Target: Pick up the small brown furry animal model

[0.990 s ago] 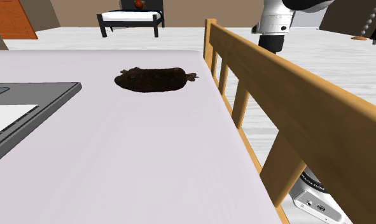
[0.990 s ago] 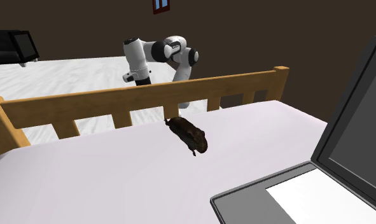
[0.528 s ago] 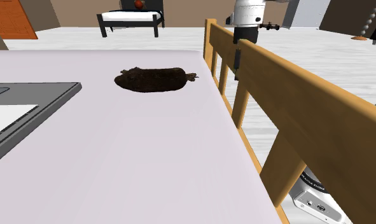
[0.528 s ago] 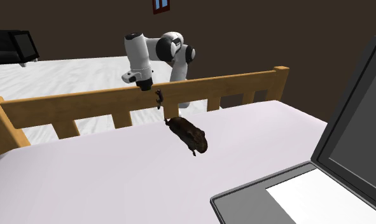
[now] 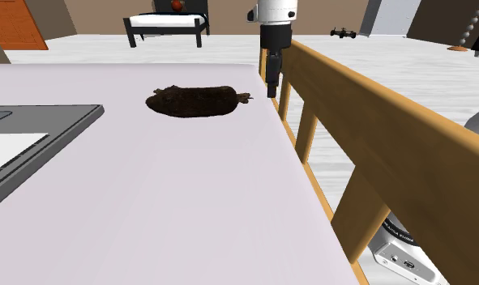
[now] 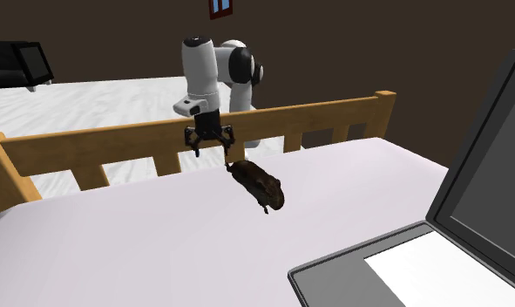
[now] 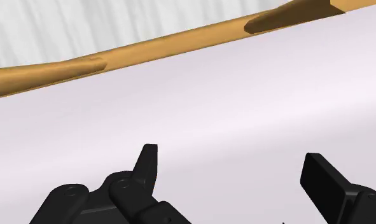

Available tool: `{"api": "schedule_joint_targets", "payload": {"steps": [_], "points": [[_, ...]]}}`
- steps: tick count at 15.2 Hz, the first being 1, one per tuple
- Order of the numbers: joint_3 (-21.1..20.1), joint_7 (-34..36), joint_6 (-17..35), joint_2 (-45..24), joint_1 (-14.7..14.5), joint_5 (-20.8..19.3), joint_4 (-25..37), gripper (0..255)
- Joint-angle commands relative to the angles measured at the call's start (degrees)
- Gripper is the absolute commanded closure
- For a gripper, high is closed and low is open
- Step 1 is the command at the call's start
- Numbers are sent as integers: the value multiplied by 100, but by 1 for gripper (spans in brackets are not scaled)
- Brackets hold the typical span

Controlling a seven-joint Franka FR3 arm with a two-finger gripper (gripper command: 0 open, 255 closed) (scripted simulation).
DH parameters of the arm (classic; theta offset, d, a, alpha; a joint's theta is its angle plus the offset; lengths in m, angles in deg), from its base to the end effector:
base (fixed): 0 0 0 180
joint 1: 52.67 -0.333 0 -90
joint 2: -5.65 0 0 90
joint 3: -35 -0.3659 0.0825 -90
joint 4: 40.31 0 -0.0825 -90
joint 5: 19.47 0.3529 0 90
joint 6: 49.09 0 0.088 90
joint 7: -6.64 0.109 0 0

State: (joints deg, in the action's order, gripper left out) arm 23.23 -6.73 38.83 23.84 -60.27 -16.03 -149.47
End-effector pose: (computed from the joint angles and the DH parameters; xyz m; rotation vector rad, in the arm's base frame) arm 0.3721 0.1562 0.6659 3.0117 0.8659 -0.0928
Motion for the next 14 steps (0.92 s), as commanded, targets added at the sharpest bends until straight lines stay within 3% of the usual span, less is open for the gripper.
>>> {"api": "schedule_joint_targets", "payload": {"steps": [1, 9, 14], "points": [[-181, -4, -93, -360, -105, -96, 491, 0], [-880, -12, -488, -1851, -600, -751, 2421, 0], [-1289, -7, -977, -2948, -1145, -1418, 3927, 0]]}}
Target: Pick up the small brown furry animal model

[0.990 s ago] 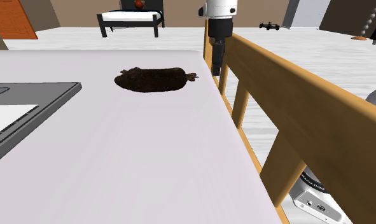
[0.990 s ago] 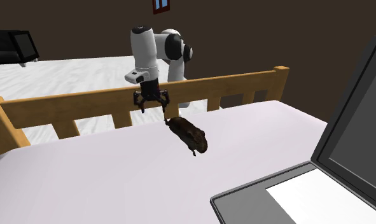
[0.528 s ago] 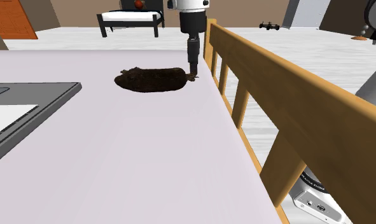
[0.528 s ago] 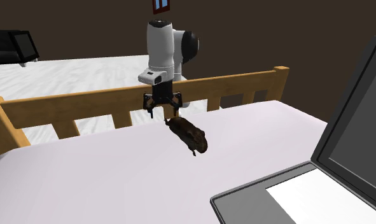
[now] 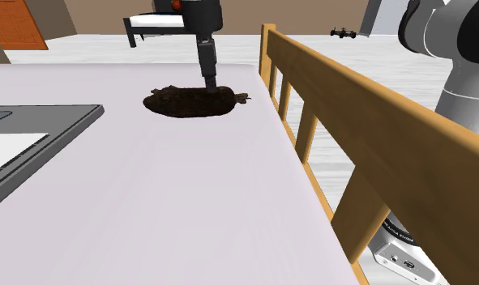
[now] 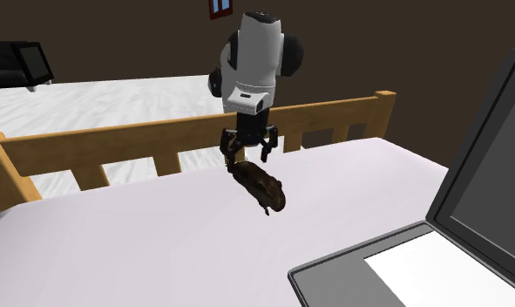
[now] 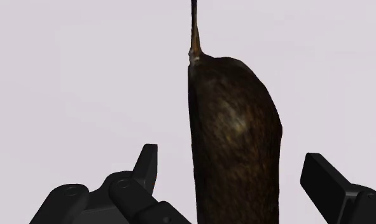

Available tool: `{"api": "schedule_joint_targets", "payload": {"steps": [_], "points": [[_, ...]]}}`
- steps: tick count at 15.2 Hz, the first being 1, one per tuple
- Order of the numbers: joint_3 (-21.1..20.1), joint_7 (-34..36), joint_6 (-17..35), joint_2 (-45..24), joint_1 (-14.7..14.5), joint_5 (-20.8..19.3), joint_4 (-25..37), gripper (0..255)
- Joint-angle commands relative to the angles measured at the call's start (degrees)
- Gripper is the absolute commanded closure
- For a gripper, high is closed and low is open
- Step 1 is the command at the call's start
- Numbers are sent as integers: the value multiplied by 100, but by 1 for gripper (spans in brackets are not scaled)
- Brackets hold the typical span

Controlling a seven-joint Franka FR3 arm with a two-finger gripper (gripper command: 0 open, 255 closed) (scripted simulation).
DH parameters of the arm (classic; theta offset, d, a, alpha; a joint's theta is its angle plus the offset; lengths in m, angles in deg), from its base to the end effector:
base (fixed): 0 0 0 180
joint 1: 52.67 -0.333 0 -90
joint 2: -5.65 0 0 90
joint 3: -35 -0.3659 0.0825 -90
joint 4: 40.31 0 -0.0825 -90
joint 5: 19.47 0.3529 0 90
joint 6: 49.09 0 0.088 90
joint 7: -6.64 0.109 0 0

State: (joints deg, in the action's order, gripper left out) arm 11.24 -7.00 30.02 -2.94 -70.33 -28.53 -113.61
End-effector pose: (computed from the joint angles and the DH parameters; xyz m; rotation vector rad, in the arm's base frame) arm 0.4429 0.3316 0.7074 2.7166 1.3643 -0.0196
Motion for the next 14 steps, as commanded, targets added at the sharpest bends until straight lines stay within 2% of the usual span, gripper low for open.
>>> {"api": "schedule_joint_targets", "payload": {"steps": [1, 8, 10, 11, 14], "points": [[-123, 15, -171, -410, -230, -259, 543, 0], [-81, 14, 520, -96, -99, -104, -432, 0], [-79, 15, 574, -76, -91, -95, -504, 0], [-75, 6, 593, -50, -80, -83, -545, 255], [-76, 11, 598, -51, -83, -84, -550, 255]]}}
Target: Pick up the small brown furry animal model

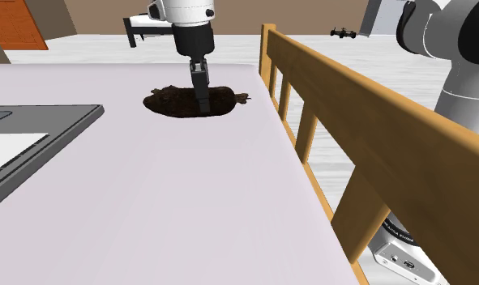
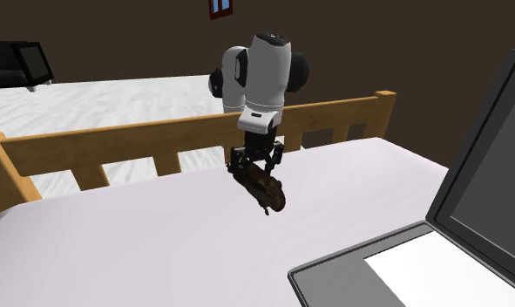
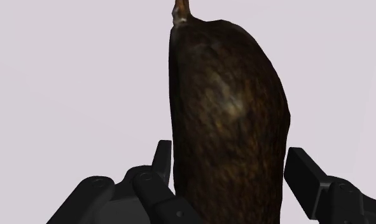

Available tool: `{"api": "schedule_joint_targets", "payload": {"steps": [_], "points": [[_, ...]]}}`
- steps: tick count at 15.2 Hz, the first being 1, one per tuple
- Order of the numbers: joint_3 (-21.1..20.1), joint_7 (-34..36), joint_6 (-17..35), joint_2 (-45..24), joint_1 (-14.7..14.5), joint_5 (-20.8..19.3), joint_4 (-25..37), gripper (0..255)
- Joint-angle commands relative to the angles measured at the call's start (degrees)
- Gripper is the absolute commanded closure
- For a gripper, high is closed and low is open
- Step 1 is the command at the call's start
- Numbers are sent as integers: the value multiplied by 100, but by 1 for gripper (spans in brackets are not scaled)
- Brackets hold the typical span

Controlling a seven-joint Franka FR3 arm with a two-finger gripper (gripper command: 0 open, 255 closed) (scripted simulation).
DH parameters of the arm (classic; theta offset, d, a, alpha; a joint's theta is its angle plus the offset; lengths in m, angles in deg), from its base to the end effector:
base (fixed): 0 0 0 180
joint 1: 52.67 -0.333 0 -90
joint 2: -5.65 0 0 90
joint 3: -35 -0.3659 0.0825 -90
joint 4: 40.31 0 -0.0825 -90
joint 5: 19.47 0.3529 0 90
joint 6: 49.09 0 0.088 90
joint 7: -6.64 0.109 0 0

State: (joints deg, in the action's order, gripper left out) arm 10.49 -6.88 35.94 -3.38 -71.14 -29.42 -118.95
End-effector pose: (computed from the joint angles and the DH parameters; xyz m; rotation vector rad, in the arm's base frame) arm 0.4448 0.3530 0.6729 2.6794 1.4123 -0.0062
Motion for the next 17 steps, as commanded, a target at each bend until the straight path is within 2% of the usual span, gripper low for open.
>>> {"api": "schedule_joint_targets", "payload": {"steps": [1, 6, 17], "points": [[-3, 3, 4, -9, -4, 4, -13, 255], [-4, 3, -18, -33, -9, -6, 31, 255], [-56, 3, -1149, -589, -266, -284, 1667, 255]]}}
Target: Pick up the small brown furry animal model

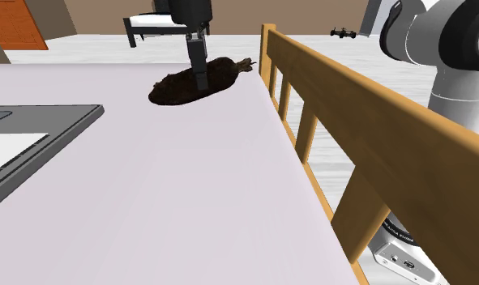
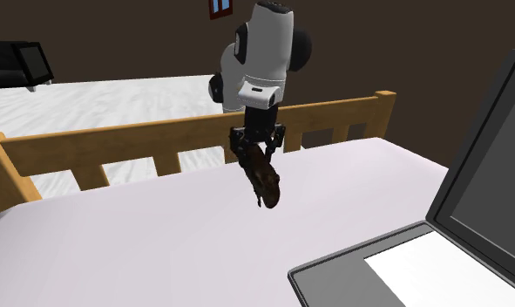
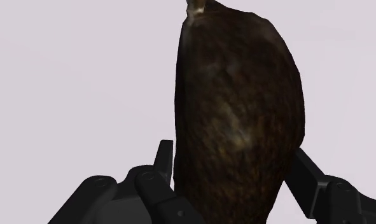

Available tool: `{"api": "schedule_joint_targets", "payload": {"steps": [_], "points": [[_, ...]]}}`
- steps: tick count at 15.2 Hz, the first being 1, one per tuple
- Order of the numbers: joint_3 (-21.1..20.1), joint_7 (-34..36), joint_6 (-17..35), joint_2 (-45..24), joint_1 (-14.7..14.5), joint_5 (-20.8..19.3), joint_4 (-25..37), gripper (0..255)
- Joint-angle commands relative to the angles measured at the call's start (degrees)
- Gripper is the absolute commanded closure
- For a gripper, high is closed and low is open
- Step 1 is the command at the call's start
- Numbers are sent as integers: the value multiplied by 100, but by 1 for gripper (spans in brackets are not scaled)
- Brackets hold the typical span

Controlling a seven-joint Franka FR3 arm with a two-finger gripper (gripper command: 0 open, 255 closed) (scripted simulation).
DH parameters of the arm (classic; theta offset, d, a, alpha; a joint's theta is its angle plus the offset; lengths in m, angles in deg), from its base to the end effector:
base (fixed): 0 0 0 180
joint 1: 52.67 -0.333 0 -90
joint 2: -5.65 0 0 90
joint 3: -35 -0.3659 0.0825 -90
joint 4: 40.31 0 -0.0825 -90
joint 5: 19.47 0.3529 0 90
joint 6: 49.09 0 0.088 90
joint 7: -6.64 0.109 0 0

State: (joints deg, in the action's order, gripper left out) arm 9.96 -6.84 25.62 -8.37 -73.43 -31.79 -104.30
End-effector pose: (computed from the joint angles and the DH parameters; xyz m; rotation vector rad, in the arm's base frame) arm 0.4492 0.3560 0.7189 2.6787 1.4151 -0.0115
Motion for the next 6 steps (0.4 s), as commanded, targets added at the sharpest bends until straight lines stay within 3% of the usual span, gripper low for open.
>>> {"api": "schedule_joint_targets", "payload": {"steps": [1, 4, 6], "points": [[-8, -2, -240, -167, -79, -88, 396, 255], [-15, -8, -647, -449, -240, -243, 1069, 255], [-12, -9, -668, -464, -251, -250, 1105, 255]]}}
